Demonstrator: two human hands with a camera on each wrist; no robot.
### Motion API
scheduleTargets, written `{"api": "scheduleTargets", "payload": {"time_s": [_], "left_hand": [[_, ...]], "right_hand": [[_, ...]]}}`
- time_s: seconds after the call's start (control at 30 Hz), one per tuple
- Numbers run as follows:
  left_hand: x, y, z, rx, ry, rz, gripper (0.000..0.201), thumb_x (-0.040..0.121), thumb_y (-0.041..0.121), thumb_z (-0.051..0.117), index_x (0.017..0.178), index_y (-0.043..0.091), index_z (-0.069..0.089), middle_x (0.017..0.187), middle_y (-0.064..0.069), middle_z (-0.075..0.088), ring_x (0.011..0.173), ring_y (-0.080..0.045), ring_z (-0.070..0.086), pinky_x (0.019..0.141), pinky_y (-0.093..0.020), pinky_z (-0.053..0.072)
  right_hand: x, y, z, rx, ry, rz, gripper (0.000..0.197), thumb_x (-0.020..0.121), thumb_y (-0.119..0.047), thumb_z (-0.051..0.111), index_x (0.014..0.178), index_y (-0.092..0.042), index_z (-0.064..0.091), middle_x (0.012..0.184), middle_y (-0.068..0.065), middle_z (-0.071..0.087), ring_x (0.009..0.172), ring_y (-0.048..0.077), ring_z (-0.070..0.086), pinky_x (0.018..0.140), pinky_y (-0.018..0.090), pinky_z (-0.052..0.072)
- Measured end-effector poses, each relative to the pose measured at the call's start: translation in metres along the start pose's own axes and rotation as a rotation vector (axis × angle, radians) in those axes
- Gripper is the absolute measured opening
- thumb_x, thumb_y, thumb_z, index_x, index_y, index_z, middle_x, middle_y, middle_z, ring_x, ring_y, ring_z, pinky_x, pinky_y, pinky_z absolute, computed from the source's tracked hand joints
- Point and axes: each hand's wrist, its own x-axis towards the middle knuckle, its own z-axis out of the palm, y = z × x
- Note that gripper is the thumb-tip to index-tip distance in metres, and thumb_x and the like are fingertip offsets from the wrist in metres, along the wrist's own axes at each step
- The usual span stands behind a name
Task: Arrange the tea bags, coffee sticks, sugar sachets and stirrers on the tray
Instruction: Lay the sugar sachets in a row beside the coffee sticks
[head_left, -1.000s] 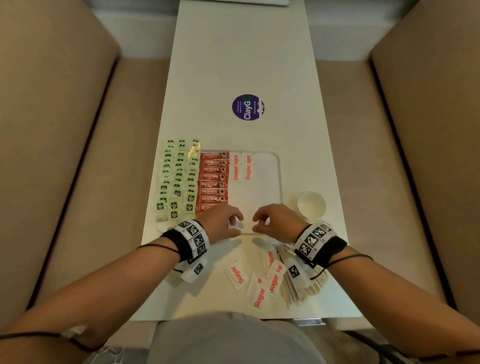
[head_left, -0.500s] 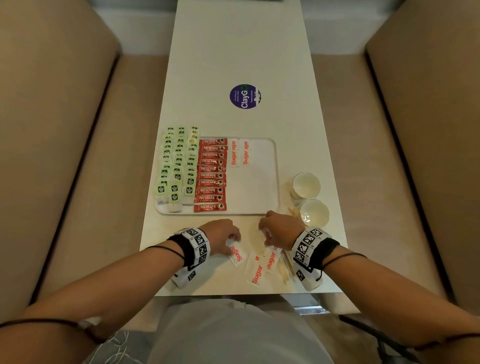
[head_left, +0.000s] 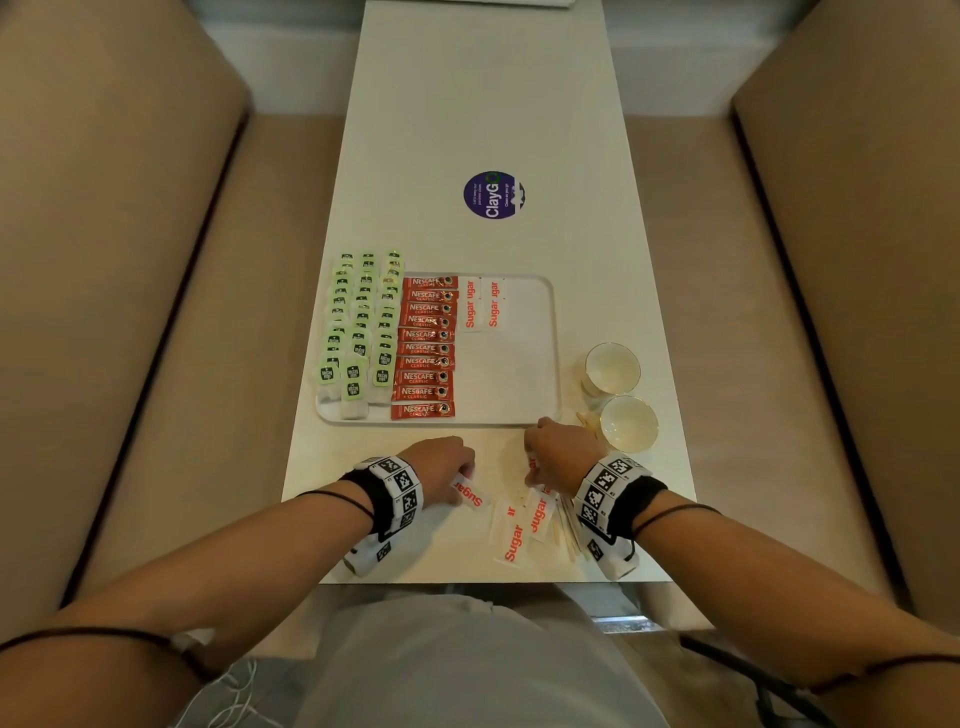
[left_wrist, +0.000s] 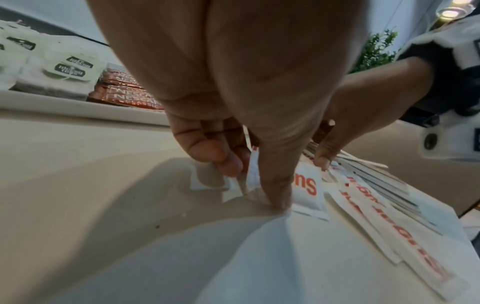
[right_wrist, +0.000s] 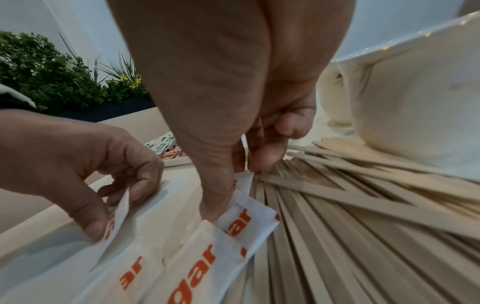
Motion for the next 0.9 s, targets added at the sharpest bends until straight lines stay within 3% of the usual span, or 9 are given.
{"api": "scheduleTargets", "payload": {"time_s": [0.2, 0.37, 0.53, 0.67, 0.77, 0.83, 0.9], "left_hand": [[-0.003, -0.004, -0.004, -0.169, 0.039, -0.059, 0.015, 0.082, 0.022, 0.077, 0.093, 0.023, 0.066, 0.097, 0.005, 0.07, 0.086, -0.014, 0.063, 0.079, -0.031, 0.053], [-0.006, -0.007, -0.013, -0.258, 0.112, -0.035, 0.014, 0.089, 0.028, 0.071, 0.1, 0.02, 0.074, 0.076, 0.011, 0.059, 0.069, -0.008, 0.052, 0.061, -0.022, 0.038], [-0.01, -0.013, -0.024, -0.453, 0.158, -0.061, 0.014, 0.086, 0.029, 0.077, 0.096, 0.018, 0.076, 0.072, 0.006, 0.056, 0.063, -0.008, 0.049, 0.056, -0.012, 0.037], [-0.014, -0.016, -0.034, -0.5, 0.185, -0.056, 0.018, 0.088, 0.036, 0.075, 0.091, 0.019, 0.076, 0.07, -0.003, 0.061, 0.061, -0.012, 0.054, 0.06, -0.023, 0.044], [-0.015, -0.016, -0.042, -0.585, 0.181, -0.052, 0.014, 0.094, 0.032, 0.068, 0.093, 0.021, 0.076, 0.085, -0.01, 0.073, 0.07, -0.021, 0.069, 0.07, -0.035, 0.059], [-0.016, -0.017, -0.045, -0.614, 0.188, -0.059, 0.016, 0.097, 0.031, 0.063, 0.094, 0.02, 0.074, 0.09, -0.011, 0.073, 0.072, -0.023, 0.072, 0.074, -0.042, 0.06], [-0.017, -0.019, -0.048, -0.598, 0.198, -0.06, 0.015, 0.098, 0.034, 0.061, 0.09, 0.028, 0.071, 0.085, -0.011, 0.073, 0.069, -0.024, 0.071, 0.072, -0.047, 0.06]], "right_hand": [[0.003, 0.002, -0.001, 0.052, -0.026, -0.016, 0.042, 0.081, -0.038, 0.08, 0.115, -0.017, 0.065, 0.111, -0.001, 0.057, 0.087, 0.022, 0.066, 0.073, 0.035, 0.057], [0.004, 0.002, -0.003, 0.091, -0.001, -0.027, 0.026, 0.088, -0.027, 0.074, 0.111, -0.018, 0.066, 0.108, -0.001, 0.057, 0.086, 0.021, 0.067, 0.075, 0.036, 0.059], [0.005, 0.001, -0.012, 0.134, 0.021, -0.051, 0.012, 0.094, -0.014, 0.06, 0.102, -0.019, 0.067, 0.098, -0.003, 0.064, 0.086, 0.017, 0.065, 0.076, 0.03, 0.055], [0.003, -0.002, -0.023, 0.193, 0.037, -0.102, 0.012, 0.097, -0.015, 0.059, 0.104, -0.021, 0.067, 0.096, -0.006, 0.068, 0.087, 0.015, 0.064, 0.078, 0.029, 0.055], [0.005, -0.005, -0.034, 0.242, 0.059, -0.155, 0.011, 0.098, -0.02, 0.06, 0.107, -0.023, 0.066, 0.1, -0.005, 0.07, 0.089, 0.014, 0.064, 0.081, 0.032, 0.057], [0.007, -0.007, -0.042, 0.285, 0.085, -0.175, 0.011, 0.099, -0.022, 0.058, 0.106, -0.025, 0.066, 0.1, -0.006, 0.071, 0.088, 0.013, 0.065, 0.081, 0.033, 0.057], [0.01, -0.008, -0.049, 0.329, 0.132, -0.193, 0.015, 0.101, -0.023, 0.055, 0.109, -0.026, 0.067, 0.101, -0.007, 0.071, 0.087, 0.012, 0.065, 0.082, 0.032, 0.057]]}}
